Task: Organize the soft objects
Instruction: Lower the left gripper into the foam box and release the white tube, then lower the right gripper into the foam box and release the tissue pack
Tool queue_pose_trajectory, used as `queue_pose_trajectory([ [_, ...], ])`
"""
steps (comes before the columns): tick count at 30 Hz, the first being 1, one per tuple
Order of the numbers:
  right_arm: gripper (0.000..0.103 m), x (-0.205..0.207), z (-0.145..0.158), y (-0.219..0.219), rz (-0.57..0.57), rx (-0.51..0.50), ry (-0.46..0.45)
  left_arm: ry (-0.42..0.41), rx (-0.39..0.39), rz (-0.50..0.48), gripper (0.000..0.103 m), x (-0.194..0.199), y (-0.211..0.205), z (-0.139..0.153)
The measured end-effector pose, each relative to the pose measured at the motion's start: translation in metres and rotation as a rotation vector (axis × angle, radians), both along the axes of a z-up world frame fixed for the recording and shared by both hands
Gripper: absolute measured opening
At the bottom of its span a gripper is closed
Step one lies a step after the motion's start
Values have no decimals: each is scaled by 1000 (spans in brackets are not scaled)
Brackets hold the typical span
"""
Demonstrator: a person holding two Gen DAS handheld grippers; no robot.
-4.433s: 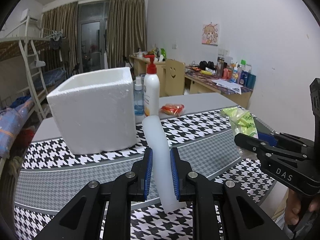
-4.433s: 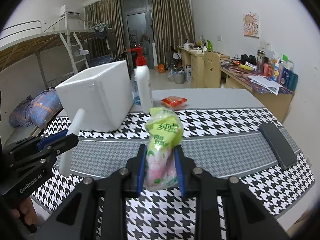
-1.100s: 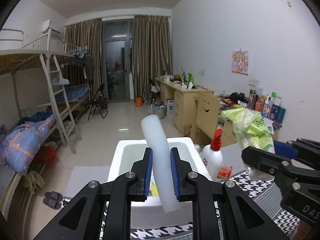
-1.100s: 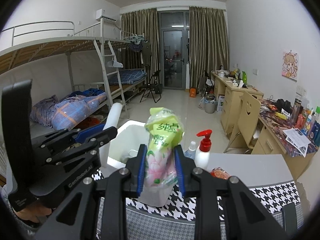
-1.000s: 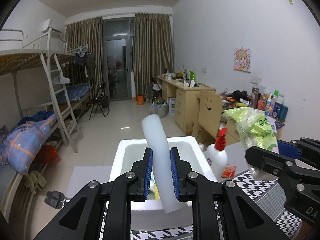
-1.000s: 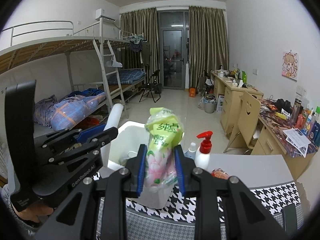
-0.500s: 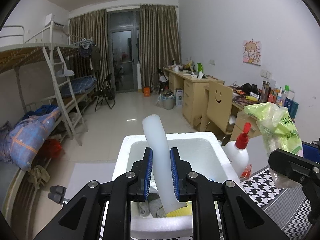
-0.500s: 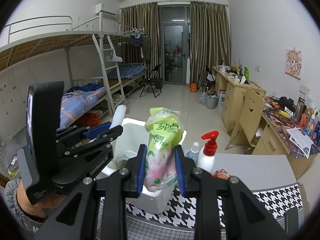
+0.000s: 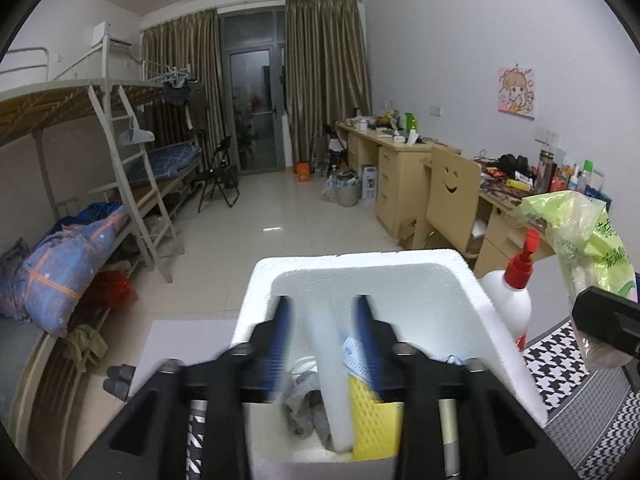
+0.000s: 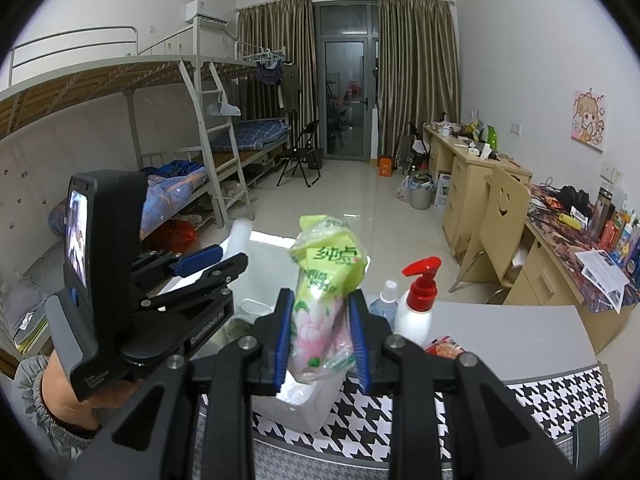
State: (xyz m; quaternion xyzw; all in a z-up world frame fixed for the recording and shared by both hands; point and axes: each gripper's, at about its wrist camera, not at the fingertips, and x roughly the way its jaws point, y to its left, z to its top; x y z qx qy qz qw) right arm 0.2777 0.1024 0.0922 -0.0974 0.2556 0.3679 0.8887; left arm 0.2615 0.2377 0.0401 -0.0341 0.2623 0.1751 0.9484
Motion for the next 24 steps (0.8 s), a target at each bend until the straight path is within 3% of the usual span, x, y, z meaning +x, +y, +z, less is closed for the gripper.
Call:
queue_pose_trajectory([
  [1,32,1,0,1,0,0,-1,-8,0,3,71,-1,1,1],
  [2,32,1,0,1,0,1,-1,-23,5,15,80,-4,0,2],
  [10,32,4,-2,10,16,-3,8,-56,26,57,102,-21,5,8],
  [24,32,15,-14,45,58,-37,37,-91,44,115,102,-52,26,16],
])
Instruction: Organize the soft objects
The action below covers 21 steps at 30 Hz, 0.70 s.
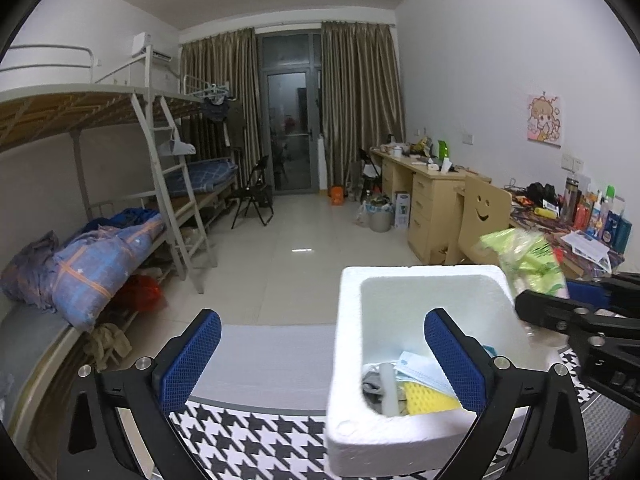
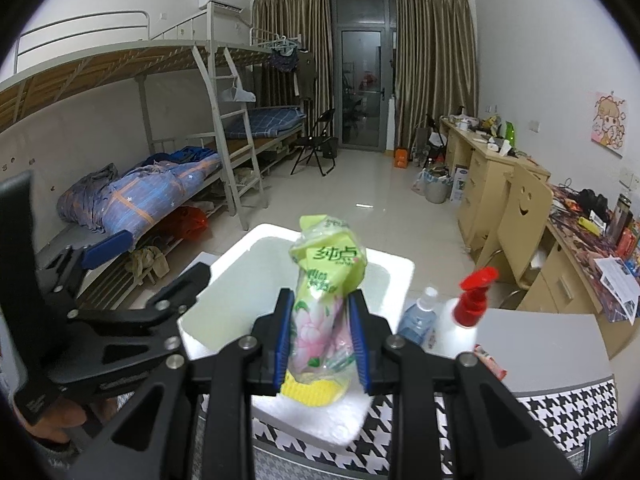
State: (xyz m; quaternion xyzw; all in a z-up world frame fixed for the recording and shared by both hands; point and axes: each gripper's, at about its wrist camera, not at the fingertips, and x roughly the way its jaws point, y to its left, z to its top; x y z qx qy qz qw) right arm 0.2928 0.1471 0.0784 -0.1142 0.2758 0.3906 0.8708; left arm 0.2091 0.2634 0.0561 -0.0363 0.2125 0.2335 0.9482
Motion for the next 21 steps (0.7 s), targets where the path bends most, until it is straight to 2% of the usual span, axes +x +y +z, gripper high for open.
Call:
queue_pose_trajectory([
  [8,34,14,-15,14,6,-28,49,-2,-18,15,102,-9,8,-3],
  [9,37,15,-15,15,7,-32,52,-3,-20,16,102,-9,9,-3],
  [11,55,17,-17,16,16,-32,57,-5,-24,13,102,-10,8,-3],
  [13,63,15,-16,15,11,-30,46,-6,-24,11,102,-12,8,-4],
  [16,69,11,-12,12,8,-30,21,-9,-24,8,102,-15,6,-2],
  [21,70,4,-5,1,5,-16,36,-24,-21,7,102,-24,2,3],
])
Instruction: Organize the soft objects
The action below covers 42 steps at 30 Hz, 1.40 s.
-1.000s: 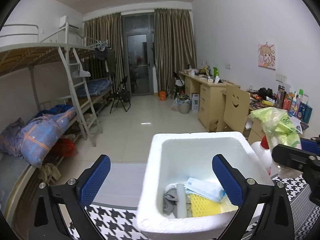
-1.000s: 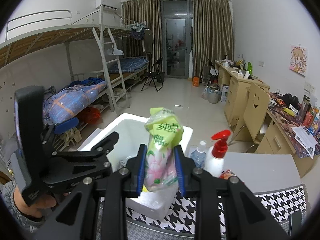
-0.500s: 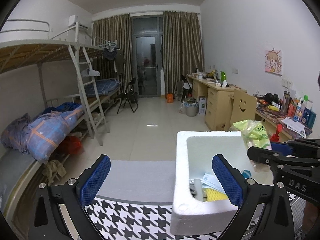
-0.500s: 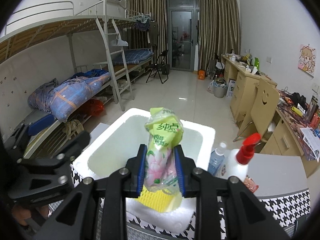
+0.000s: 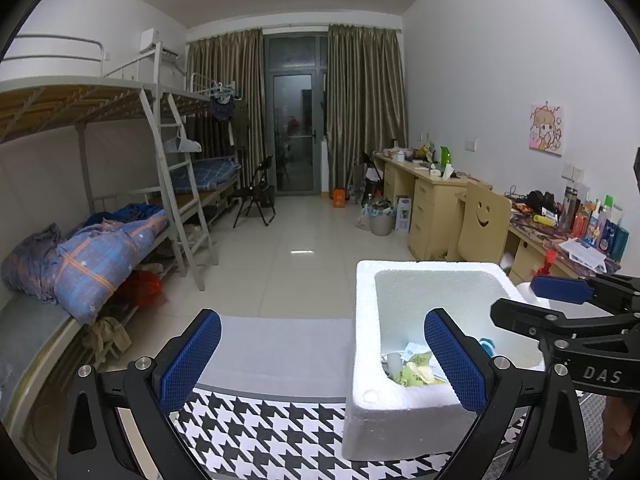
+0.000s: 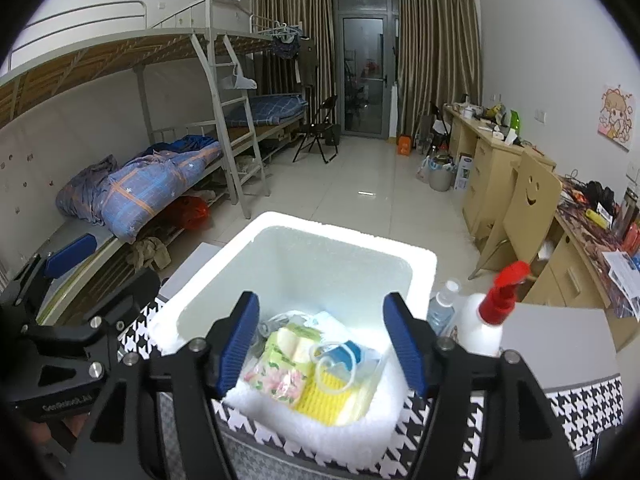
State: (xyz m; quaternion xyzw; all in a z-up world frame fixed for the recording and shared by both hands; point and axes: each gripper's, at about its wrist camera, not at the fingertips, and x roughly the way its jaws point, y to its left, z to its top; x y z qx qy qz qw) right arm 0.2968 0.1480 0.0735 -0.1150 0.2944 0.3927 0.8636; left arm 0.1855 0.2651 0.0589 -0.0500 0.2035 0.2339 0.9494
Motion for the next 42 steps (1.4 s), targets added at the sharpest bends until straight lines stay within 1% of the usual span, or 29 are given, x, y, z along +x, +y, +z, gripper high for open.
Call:
queue_pose_trajectory([
  [3,74,-10,7,-12,-10,17,-14,-16,1,-14,102,-10,-8,6],
  [8,88,-40,25,-32,-33,47,-91,-40,19,-33,102,-31,-25,17],
  [11,93,-58,33,-45,-39,75,-109,-51,29,-40,102,-43,-34,23],
  [20,94,-103,47,-81,-49,116,-149,-97,72,-38,102,-91,-67,38],
  [27,94,-135,45,-107,-60,140,-169,-137,71,-48,102,-126,-90,42],
  [30,94,-150,41,-118,-60,147,-187,-157,67,-60,102,-141,-99,40],
  [33,97,-162,35,-128,-74,163,-203,-156,72,-65,102,-152,-108,35],
  [37,97,-175,25,-143,-83,196,-213,-166,87,-63,102,-165,-119,25],
  [42,100,-189,13,-155,-91,214,-249,-192,75,-81,102,-179,-130,12],
])
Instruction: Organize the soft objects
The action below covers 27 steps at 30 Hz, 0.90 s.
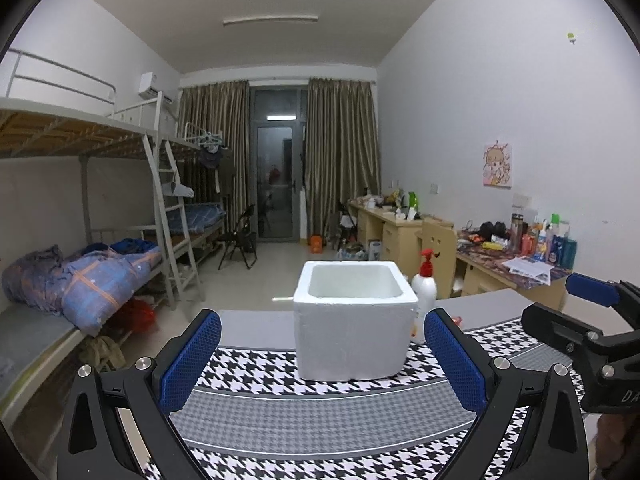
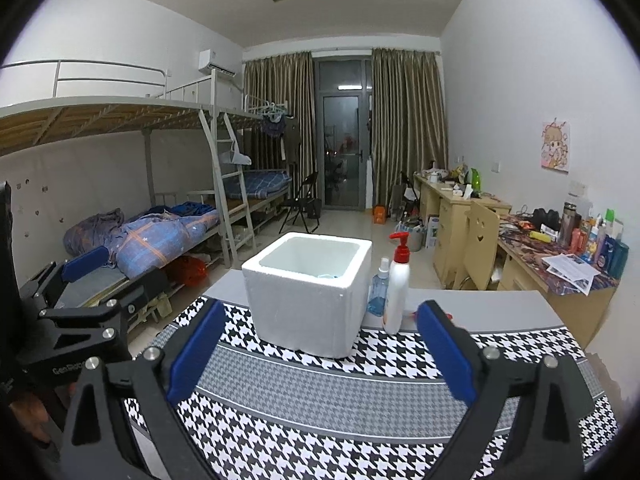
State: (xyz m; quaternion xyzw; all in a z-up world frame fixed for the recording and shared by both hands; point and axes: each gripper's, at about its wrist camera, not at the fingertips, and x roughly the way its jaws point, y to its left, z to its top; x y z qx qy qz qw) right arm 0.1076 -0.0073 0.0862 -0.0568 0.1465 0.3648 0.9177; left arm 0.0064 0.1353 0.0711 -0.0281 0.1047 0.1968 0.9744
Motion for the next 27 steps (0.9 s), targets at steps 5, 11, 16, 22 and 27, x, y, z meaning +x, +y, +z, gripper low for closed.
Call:
queue_pose_trajectory([
  [5,102,-17,-14,-6,2,13,-57,7,-25,-21,102,-5,-8,-14],
  [11,102,-29,-29,-18,-7,61,-67,-15,-18,-1,102,-13,-14,-31],
  [16,102,-29,-45,-25,-45,74,-75,-15,-24,5,102,-17,-17,-42],
  [22,102,-27,-59,-35,-85,87,-65,-1,-3,0,102,-19,-21,-56],
  [27,102,-33,-70,-42,-119,93,-105,-19,-13,9,102,-24,-21,-66],
])
